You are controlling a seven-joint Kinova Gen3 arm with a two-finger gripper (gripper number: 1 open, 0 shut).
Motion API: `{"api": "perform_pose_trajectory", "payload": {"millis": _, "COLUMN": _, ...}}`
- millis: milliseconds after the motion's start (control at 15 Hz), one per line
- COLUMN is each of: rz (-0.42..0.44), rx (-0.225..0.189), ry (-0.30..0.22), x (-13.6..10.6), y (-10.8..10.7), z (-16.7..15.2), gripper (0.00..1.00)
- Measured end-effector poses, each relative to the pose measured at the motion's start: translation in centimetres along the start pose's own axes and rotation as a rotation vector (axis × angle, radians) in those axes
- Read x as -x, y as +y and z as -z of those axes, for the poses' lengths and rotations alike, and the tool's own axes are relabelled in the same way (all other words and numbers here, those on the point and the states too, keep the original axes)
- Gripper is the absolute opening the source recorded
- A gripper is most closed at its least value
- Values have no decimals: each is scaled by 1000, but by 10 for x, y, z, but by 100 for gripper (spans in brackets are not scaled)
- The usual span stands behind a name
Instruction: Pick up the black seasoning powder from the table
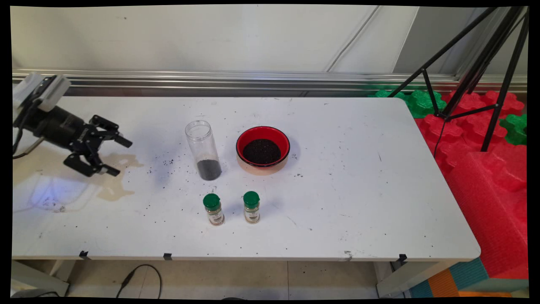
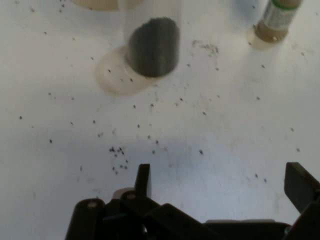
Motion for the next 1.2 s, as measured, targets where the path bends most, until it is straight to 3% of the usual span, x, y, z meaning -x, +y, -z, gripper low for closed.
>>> {"api": "perform_pose_trajectory", "payload": {"millis": 533, "rz": 44, "rx": -25, "ry": 55, "x": -30, "y": -22, "z": -33, "gripper": 100}}
{"api": "perform_pose_trajectory", "payload": {"millis": 1200, "rz": 7, "rx": -18, "ry": 159, "x": -49, "y": -45, "z": -84, "gripper": 100}}
